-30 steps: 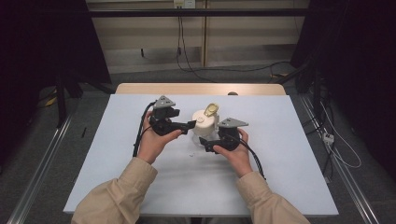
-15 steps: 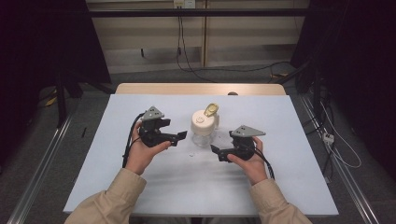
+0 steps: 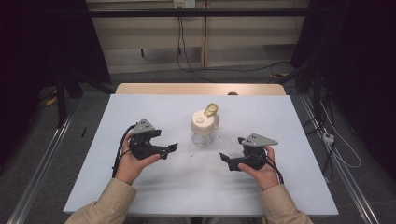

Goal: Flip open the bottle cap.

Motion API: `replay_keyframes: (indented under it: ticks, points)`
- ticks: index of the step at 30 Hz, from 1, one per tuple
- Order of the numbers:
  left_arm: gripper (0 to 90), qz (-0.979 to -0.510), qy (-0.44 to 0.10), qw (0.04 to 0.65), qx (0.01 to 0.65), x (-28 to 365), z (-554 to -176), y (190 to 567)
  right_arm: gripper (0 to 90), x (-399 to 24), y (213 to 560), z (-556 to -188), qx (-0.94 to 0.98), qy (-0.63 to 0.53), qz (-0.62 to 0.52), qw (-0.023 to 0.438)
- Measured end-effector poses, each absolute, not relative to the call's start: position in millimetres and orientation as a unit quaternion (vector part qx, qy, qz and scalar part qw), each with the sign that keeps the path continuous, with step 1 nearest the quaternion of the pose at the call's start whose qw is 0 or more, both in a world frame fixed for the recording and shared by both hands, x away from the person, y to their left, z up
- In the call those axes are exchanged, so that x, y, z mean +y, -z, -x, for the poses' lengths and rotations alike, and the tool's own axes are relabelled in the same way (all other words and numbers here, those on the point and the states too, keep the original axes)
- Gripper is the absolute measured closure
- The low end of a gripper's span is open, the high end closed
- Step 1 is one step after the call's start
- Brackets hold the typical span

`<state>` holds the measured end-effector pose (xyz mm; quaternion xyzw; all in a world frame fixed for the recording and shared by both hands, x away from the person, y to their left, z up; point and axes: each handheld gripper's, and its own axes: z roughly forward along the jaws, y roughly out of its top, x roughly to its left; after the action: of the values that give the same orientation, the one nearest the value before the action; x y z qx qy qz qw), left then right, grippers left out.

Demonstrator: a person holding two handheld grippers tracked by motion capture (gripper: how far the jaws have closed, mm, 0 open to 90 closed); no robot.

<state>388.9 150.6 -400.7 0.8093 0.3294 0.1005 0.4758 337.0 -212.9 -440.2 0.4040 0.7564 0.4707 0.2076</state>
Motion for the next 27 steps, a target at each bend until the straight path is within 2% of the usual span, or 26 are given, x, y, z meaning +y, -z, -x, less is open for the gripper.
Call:
replay_keyframes:
  ticks: [14,27]
  points:
    - [10.5,-0.796,-0.106,0.481,0.351,189.8,-372.3,417.4,7.6,-231.4,438.6,-317.9,0.752,-0.478,-0.403,0.208]
    - [10.0,-0.795,-0.110,0.484,0.349,204.4,-360.9,422.1,7.6,-248.2,438.6,-302.4,0.746,-0.479,-0.410,0.215]
